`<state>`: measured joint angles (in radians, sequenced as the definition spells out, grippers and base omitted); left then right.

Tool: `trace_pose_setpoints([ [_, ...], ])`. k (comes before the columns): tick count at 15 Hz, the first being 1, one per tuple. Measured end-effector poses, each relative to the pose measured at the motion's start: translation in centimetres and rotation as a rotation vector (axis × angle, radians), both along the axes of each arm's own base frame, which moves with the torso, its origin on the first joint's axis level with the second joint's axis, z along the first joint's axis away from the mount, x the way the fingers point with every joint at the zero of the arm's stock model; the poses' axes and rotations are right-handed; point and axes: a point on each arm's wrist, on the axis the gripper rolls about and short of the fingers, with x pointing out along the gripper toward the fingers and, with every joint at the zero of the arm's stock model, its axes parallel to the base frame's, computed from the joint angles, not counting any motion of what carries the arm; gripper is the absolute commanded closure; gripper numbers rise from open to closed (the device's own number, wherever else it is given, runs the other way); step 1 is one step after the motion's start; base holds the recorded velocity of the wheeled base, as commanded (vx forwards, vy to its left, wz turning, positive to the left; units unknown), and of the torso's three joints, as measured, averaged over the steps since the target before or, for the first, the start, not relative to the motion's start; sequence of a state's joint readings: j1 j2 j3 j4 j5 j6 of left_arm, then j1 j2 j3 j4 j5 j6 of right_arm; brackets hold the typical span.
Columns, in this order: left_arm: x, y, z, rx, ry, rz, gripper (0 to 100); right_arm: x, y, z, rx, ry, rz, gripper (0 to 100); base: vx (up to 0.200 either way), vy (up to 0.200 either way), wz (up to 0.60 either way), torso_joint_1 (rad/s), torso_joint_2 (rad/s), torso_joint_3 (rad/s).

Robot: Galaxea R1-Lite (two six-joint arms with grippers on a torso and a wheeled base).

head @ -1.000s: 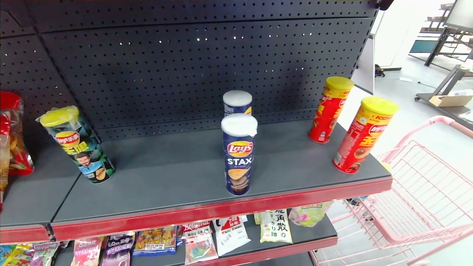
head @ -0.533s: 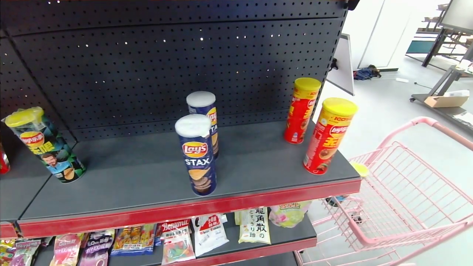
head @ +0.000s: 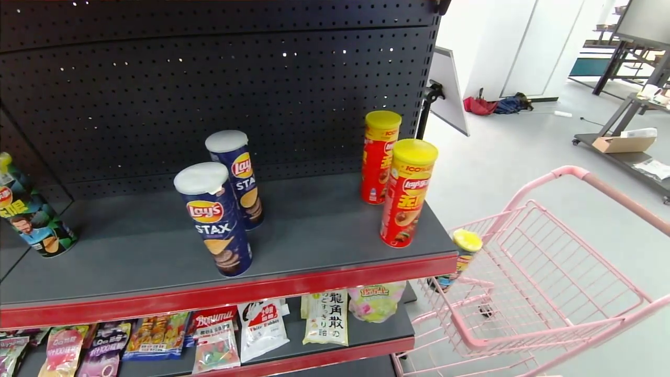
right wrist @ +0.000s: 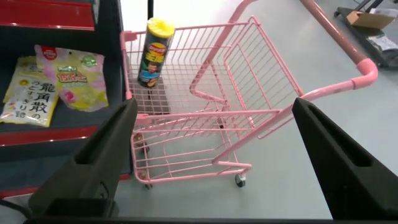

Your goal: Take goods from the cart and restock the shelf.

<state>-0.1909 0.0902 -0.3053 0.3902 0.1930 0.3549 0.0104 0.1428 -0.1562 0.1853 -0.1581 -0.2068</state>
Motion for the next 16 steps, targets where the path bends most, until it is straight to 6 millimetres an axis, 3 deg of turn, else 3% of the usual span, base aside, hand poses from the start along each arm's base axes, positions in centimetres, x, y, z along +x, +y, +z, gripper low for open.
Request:
trace_pose_setpoints([
  [2,0.02,-0.02,-0.01,0.007,0.000,-0.002,0,0.02,0.00,-0.13,0.000,0.006,0.000,0,0.000,0.000,0.00,0.000,0.00,0.000],
  [9,0.09,-0.03,0.04,0.002,-0.010,-0.010,0,-0.32,-0.01,-0.67,-0.009,-0.018,0.001,0,0.000,0.000,-0.60,0.001,0.01,0.000],
  [16,0.16,-0.11,0.11,-0.015,-0.023,-0.041,0,-0.39,-0.01,-0.92,-0.009,-0.025,-0.004,0,0.000,0.000,0.09,-0.015,0.03,0.021],
])
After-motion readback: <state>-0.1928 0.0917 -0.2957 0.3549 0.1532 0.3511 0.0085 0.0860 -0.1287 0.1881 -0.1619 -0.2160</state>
